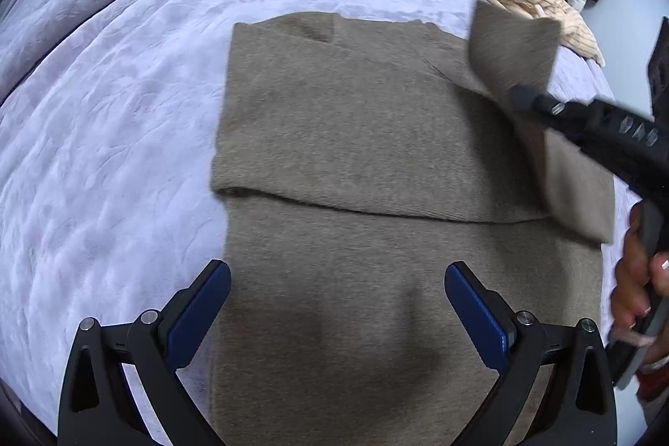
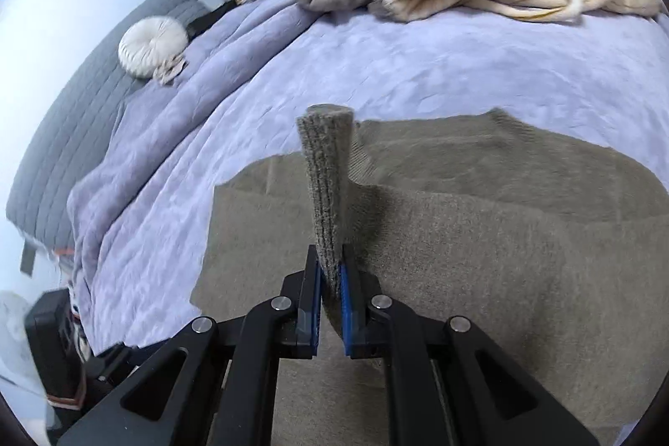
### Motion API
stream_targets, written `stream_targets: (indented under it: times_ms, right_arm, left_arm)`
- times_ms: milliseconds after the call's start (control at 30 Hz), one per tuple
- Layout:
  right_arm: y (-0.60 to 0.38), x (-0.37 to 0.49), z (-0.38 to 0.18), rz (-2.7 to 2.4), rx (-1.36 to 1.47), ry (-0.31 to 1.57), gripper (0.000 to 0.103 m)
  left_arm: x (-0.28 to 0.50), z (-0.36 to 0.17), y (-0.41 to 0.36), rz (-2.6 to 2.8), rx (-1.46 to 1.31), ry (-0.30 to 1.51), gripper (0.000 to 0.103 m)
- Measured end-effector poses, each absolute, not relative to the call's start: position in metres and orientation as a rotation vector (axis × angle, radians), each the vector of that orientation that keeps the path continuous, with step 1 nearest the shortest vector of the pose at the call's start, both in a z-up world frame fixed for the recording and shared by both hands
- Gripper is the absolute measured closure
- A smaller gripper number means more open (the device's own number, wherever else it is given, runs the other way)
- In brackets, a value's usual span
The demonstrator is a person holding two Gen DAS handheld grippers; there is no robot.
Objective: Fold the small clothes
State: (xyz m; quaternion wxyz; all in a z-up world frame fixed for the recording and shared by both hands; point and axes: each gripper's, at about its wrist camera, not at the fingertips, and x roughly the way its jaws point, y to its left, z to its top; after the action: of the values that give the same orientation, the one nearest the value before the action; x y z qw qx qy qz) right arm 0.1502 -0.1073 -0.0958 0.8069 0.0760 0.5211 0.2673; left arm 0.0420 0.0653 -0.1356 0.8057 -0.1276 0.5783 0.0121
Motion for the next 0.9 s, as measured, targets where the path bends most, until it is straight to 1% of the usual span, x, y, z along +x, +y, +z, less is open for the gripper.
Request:
stream_targets:
  times_ms: [100,133,200,233,267,300,333,433,500,667,833,867,900]
  right_arm:
    - [-0.084,0.143,-0.12,0.607,0.066,1.185,0.094]
    - [-0.082,0.141,-0.125,0.617,0.054,1.202,0.092]
    - [-0.08,0.136,-0.131,0.634,0.036,1.235,0.09]
    - [-0.08,0.132,-0.131,0.638,0.02,1.245,0.08]
    - [-0.081,0.131,-0.13,0.647,0.016,1.249,0.074]
    - [-0.084,0.128,-0.128,0.656,0.017,1.249,0.058]
    - [-0.089,0.123,-0.125,0.662,0.027,1.246,0.053]
    - [-0.114,0.113,-0.12,0.633,0.078,1.254,0.053]
    - [-0.144,0.106,-0.119,0.577,0.166,1.268,0.053]
    - [-0.24,0.089,-0.129,0.38,0.5,1.297,0.053]
    - [-0.322,0.074,-0.141,0.203,0.783,1.238,0.053]
    - [-0.335,0.072,-0.142,0.181,0.828,1.222,0.053]
    - [-0.345,0.07,-0.145,0.161,0.885,1.203,0.053]
  left_arm:
    - [0.042,-0.137,0.072,0.027,-0.294,1.238,0.0]
    - [0.043,-0.138,0.074,0.024,-0.299,1.236,0.0]
    - [0.046,-0.138,0.075,0.011,-0.311,1.232,0.0]
    - [0.049,-0.139,0.075,0.002,-0.321,1.232,0.0]
    - [0.051,-0.14,0.076,-0.007,-0.33,1.231,0.0]
    - [0.056,-0.14,0.075,-0.016,-0.343,1.232,0.0]
    - [0.059,-0.14,0.074,-0.023,-0.355,1.231,0.0]
    - [0.072,-0.138,0.068,-0.061,-0.405,1.225,0.0]
    - [0.083,-0.139,0.064,-0.074,-0.419,1.225,0.0]
    - [0.111,-0.147,0.054,-0.121,-0.466,1.242,0.0]
    - [0.139,-0.162,0.05,-0.138,-0.497,1.278,0.002]
    - [0.141,-0.162,0.049,-0.139,-0.497,1.278,0.012]
    - [0.145,-0.163,0.048,-0.144,-0.497,1.286,0.018]
